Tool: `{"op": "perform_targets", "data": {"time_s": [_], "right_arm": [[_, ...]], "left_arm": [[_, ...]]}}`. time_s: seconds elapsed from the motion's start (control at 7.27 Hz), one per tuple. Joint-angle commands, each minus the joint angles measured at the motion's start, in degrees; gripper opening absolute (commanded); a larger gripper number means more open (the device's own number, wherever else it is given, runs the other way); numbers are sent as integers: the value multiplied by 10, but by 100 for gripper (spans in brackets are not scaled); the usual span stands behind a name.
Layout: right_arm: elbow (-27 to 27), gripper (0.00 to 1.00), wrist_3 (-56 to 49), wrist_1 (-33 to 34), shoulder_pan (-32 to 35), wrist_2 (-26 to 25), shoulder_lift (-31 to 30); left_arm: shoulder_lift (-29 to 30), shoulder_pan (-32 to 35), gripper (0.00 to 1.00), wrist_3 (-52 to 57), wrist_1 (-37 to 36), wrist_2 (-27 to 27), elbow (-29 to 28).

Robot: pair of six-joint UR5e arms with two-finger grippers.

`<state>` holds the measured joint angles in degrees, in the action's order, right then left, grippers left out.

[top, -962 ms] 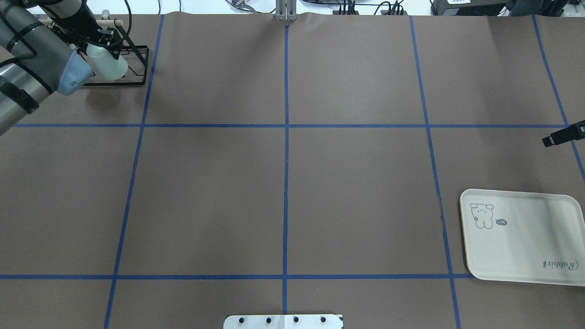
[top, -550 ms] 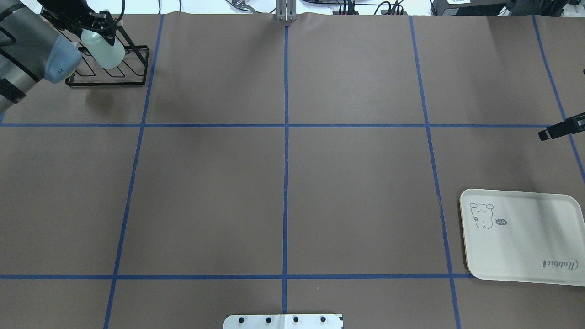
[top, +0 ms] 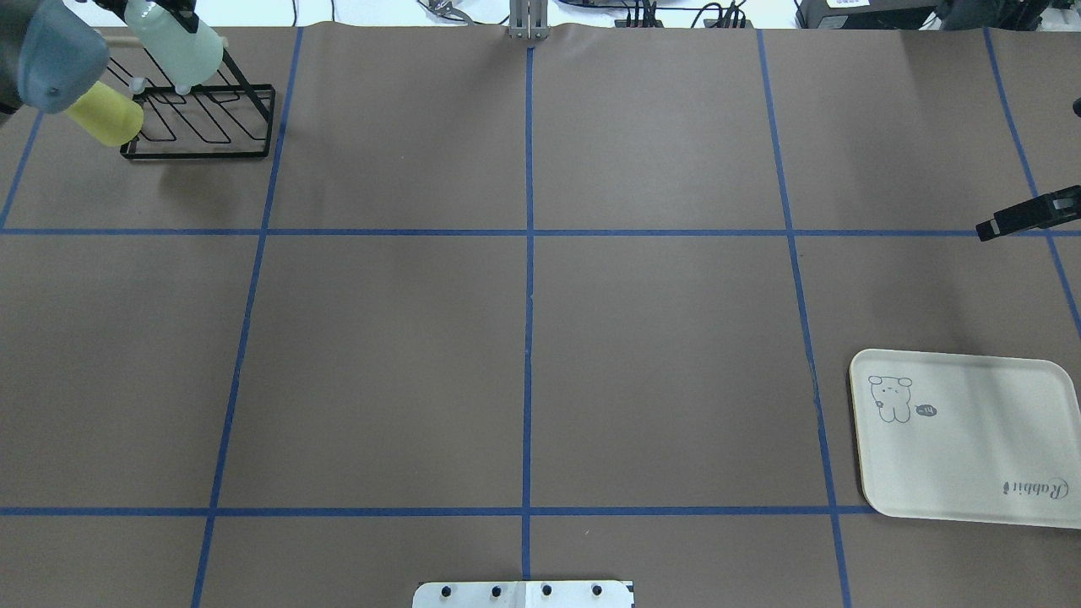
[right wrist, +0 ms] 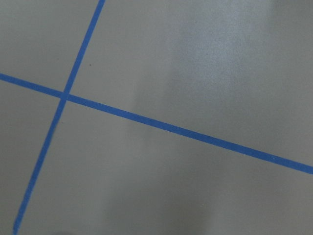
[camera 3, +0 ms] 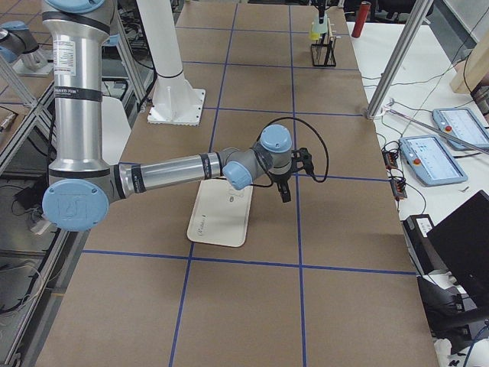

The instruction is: Left arm grabs green cup and hands to right arm on tray

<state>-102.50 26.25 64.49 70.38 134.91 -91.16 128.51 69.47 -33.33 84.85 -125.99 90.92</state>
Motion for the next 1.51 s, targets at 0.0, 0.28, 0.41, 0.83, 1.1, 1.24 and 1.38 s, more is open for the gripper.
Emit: {"op": "perform_targets", "data": {"time_s": [0.0,0.28,0.41,0.83,1.1,1.24,1.38], "right_arm": [[-22,100,75,-2,-22,8,19],[-29,100,180,-32,-47,20,62],[-25,100,249,-73,-65,19,81],[-22,100,475,-262,-120,22,103],[-20,100,611,-372,-154,-1,124],[-20,100,667,-403,-177,-31,147],[-20,100,733,-461,-212,-90,157]], "left_arm": [[16,-5,0,-122,-5,-71,41],[21,-43,0,-301,62,-160,65],[24,-63,0,-401,133,-184,61],[32,-114,0,-600,280,-185,44],[34,-148,0,-730,393,-184,39],[34,-160,0,-787,453,-178,38],[35,-162,0,-820,487,-173,38]]}}
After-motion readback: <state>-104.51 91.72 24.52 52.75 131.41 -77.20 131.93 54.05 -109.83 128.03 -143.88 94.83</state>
